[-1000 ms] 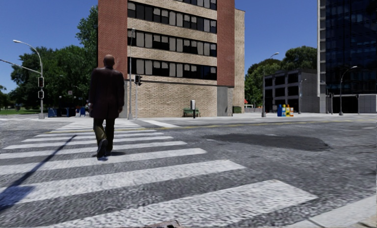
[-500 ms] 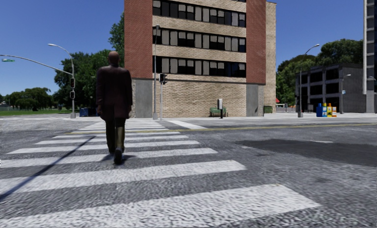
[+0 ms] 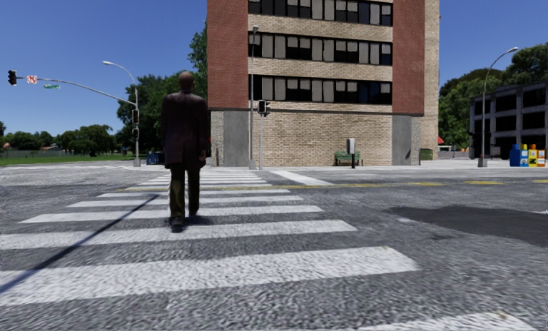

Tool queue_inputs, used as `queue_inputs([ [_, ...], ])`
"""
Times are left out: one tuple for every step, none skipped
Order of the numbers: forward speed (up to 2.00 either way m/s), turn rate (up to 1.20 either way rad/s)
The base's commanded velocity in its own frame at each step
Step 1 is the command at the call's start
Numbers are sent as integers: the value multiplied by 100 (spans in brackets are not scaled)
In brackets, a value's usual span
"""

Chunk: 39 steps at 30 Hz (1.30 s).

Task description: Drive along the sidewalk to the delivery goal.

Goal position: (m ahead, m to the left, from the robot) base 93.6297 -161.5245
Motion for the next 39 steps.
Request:
queue_inputs([
  [105, 41],
  [105, 41],
  [105, 41],
  [105, 41],
  [106, 41],
  [106, 41],
  [106, 41],
  [106, 41],
  [106, 41],
  [106, 40],
  [106, 40],
  [106, 34],
  [107, 0],
  [107, 0],
  [107, 0],
  [107, 0],
  [107, 0],
  [107, 0],
  [107, 0],
  [107, 0],
  [107, 0],
  [110, 0],
  [187, 0],
  [200, 0],
  [200, 0],
  [200, 0],
  [200, 0],
  [200, 0],
  [200, 0],
  [200, 0],
  [200, 0],
  [200, 0],
  [200, 0],
  [200, 0],
  [200, 0],
  [200, 0],
  [200, 0],
  [200, 0],
  [200, 0],
])
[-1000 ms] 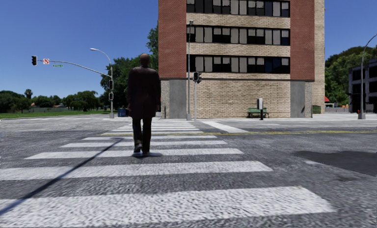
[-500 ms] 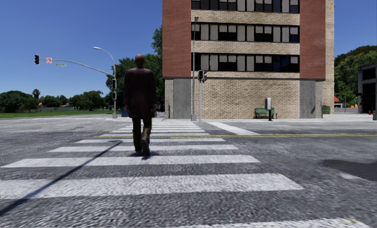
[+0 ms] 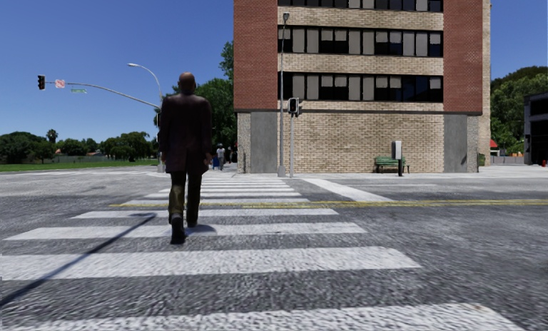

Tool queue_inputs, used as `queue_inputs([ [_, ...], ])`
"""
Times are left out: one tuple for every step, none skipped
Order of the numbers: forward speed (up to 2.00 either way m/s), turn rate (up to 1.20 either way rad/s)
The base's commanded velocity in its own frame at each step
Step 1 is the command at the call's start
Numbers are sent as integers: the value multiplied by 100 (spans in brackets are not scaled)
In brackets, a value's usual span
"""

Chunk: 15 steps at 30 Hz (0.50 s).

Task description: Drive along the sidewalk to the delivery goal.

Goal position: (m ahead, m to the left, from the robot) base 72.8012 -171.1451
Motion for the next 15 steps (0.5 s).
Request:
queue_inputs([
  [200, 0],
  [200, 0],
  [200, 0],
  [200, 0],
  [200, 0],
  [200, 0],
  [200, 0],
  [200, 0],
  [200, 0],
  [200, 0],
  [200, 0],
  [200, 0],
  [200, 0],
  [200, 0],
  [200, 0],
])
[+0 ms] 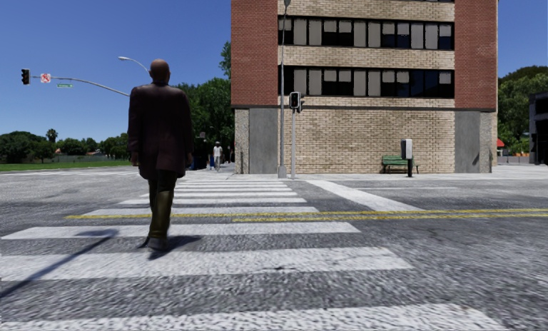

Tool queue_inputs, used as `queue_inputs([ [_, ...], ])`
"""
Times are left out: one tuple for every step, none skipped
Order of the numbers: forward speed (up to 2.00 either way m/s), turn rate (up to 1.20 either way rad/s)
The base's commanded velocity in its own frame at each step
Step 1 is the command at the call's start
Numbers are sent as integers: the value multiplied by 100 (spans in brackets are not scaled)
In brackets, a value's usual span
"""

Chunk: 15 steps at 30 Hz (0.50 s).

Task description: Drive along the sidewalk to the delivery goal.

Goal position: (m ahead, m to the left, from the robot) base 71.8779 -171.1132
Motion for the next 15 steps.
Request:
queue_inputs([
  [200, 0],
  [200, 0],
  [200, 0],
  [200, 0],
  [200, 0],
  [200, 0],
  [200, 2],
  [200, 6],
  [200, 6],
  [200, 8],
  [200, 13],
  [200, 13],
  [200, 14],
  [200, 14],
  [200, 14],
])
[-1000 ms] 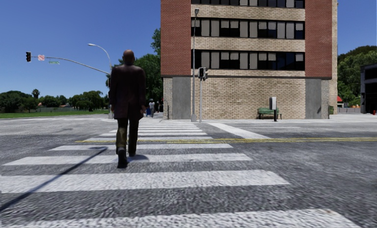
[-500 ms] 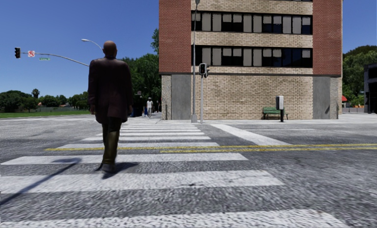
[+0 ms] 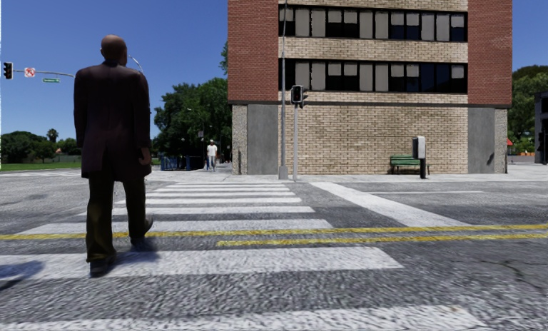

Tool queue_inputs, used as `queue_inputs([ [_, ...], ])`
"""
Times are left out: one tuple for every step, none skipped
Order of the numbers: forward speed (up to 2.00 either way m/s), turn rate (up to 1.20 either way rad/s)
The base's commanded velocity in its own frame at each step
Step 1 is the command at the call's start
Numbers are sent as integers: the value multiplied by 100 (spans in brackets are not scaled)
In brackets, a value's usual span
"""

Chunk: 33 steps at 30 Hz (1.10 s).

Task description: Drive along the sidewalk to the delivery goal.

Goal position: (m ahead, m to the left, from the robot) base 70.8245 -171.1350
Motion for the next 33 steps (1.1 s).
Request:
queue_inputs([
  [200, 14],
  [200, 11],
  [200, 5],
  [200, 5],
  [200, 3],
  [200, 3],
  [200, 3],
  [200, 2],
  [200, 2],
  [200, 6],
  [200, 6],
  [200, 7],
  [200, 7],
  [200, 7],
  [200, 7],
  [200, 0],
  [200, 0],
  [200, 0],
  [200, 0],
  [200, 0],
  [200, 0],
  [200, 0],
  [200, 0],
  [200, 0],
  [200, 0],
  [200, 0],
  [200, 6],
  [200, 6],
  [200, 9],
  [200, 15],
  [200, 18],
  [200, 18],
  [200, 18],
])
